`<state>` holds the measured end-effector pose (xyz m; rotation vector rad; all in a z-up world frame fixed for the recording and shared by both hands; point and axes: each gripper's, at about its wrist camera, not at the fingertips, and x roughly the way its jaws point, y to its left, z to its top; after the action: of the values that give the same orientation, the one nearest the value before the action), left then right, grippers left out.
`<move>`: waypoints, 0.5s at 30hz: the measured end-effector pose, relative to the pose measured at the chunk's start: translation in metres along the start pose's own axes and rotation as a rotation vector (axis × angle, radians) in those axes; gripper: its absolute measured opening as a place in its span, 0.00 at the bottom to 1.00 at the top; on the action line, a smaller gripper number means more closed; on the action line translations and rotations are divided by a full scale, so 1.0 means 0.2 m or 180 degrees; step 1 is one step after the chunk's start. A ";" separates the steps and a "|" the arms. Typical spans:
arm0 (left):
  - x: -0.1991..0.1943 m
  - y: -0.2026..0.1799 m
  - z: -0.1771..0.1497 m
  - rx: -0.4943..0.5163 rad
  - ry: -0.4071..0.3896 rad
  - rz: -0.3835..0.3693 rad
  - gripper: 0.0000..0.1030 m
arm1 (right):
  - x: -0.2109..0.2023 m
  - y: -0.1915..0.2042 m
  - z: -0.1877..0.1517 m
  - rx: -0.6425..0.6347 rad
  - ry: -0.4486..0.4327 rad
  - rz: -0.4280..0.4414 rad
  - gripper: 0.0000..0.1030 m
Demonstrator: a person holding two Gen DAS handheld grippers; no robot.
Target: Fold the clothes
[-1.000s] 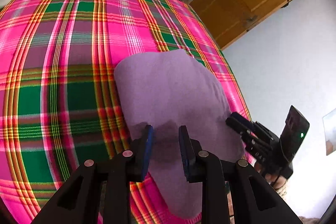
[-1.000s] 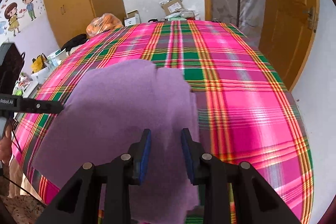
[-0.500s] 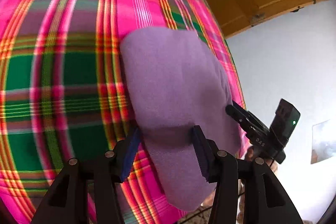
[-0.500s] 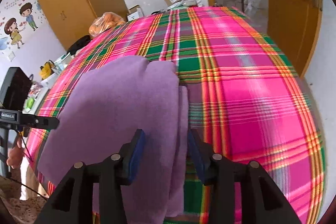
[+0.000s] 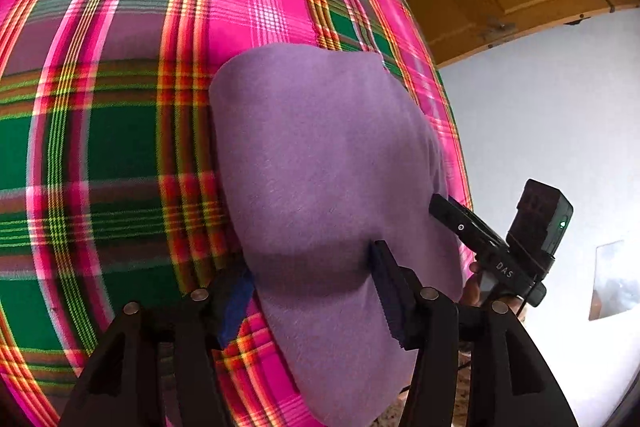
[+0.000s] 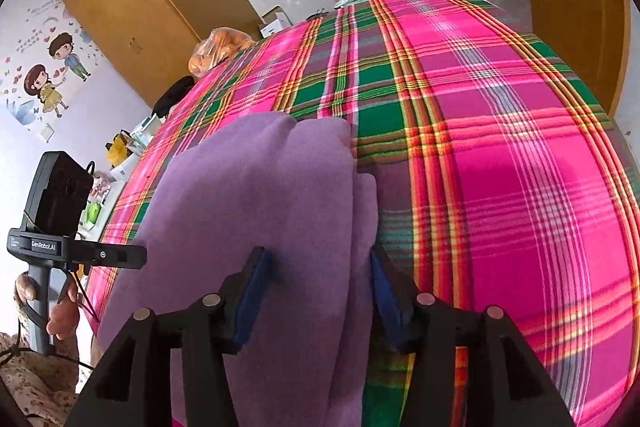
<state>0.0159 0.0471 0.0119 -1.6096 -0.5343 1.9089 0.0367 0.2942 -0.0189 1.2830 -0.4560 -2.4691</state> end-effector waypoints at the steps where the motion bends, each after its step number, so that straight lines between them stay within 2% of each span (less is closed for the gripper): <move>1: 0.00 0.00 -0.01 0.0020 -0.0009 0.0018 0.58 | 0.00 0.00 0.00 0.0005 -0.0011 0.0023 0.51; 5: 0.00 -0.02 -0.02 0.0088 -0.0048 0.0065 0.58 | 0.00 -0.01 0.00 0.0006 -0.0064 0.0056 0.51; 12: -0.01 -0.01 -0.04 0.0086 -0.0136 0.0145 0.58 | 0.00 0.05 -0.04 -0.0072 -0.0161 -0.0075 0.38; 15: 0.00 -0.02 -0.03 0.0097 -0.0176 0.0182 0.53 | 0.00 0.06 -0.05 -0.0060 -0.0195 -0.0113 0.32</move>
<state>0.0226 0.0495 0.0136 -1.5724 -0.4842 1.9989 0.0468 0.2814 -0.0187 1.2213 -0.4276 -2.5416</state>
